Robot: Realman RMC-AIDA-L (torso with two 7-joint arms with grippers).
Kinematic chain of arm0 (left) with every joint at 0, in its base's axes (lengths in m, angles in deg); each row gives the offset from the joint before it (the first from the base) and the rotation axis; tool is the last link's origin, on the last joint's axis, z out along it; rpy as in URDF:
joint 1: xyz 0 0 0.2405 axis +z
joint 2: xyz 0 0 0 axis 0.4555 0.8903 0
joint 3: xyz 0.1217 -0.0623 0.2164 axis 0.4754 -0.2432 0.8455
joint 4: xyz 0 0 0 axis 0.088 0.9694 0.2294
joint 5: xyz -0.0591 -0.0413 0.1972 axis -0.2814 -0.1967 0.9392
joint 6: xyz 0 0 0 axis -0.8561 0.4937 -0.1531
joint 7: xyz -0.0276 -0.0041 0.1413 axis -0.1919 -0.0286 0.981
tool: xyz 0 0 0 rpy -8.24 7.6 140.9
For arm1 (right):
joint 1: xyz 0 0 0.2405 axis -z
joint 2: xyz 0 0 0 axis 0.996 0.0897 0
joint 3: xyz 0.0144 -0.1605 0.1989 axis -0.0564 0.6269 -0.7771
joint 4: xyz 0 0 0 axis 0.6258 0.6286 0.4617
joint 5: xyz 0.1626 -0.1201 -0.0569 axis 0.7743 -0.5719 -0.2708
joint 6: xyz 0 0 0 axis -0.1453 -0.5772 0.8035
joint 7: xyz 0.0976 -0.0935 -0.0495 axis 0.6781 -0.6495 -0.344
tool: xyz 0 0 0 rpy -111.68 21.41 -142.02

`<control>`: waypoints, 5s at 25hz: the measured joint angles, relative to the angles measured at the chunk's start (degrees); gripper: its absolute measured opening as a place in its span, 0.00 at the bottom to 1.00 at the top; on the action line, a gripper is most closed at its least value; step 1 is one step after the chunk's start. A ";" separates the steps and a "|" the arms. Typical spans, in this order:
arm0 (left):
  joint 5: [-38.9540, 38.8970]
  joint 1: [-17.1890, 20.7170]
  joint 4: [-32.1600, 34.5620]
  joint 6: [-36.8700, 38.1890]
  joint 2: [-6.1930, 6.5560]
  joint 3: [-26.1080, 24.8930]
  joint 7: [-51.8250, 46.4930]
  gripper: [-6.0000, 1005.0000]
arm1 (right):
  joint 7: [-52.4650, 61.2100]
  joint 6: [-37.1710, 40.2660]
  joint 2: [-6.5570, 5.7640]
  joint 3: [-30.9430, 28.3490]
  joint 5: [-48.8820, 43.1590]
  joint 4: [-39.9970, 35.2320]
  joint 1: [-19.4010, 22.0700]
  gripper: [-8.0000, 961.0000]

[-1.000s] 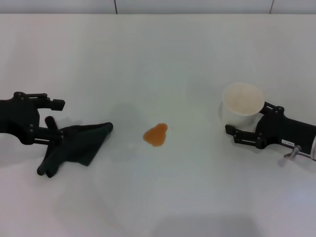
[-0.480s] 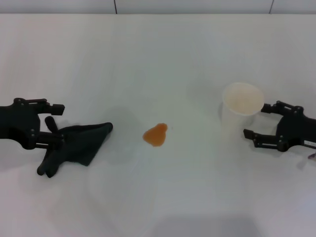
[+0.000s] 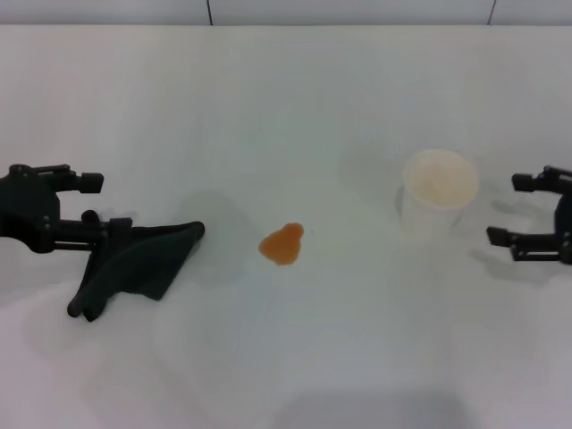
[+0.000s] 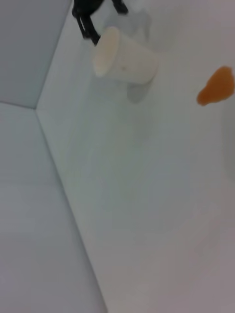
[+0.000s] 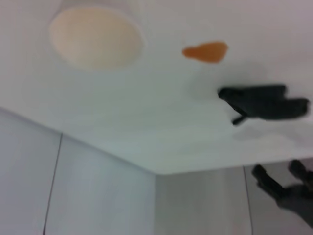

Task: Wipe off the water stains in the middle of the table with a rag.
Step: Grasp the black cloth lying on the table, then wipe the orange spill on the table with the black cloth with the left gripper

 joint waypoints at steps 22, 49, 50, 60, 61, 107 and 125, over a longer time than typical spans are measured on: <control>17.70 -7.39 0.94 1.12 2.23 0.89 -10.60 0.87 | 21.00 17.81 1.81 -3.53 -16.90 -17.71 -8.99 0.91; 29.64 -12.19 -2.42 -5.38 -3.22 5.76 -11.15 0.66 | 21.39 15.99 2.25 -2.03 -17.11 -16.17 -9.84 0.91; 29.64 -12.19 -2.48 -5.62 -3.31 5.76 -11.15 0.64 | 21.39 15.95 2.25 -2.04 -17.11 -16.15 -9.88 0.91; 29.75 -13.34 -3.76 -6.23 -4.16 6.50 -11.29 0.36 | 21.39 15.65 2.25 -2.04 -17.08 -16.15 -10.16 0.91; 29.79 -13.60 -4.14 -6.24 -4.13 6.52 -11.54 0.31 | 21.40 15.58 2.25 -2.04 -17.07 -16.15 -10.17 0.91; 10.10 -26.68 -11.74 -22.21 -5.79 48.99 -45.78 0.07 | 21.33 12.99 2.35 0.16 -16.45 -15.49 -11.27 0.91; 21.72 -24.30 -14.30 -21.48 -4.33 26.36 -41.45 0.07 | 21.39 12.25 2.43 1.57 -16.03 -15.25 -11.08 0.91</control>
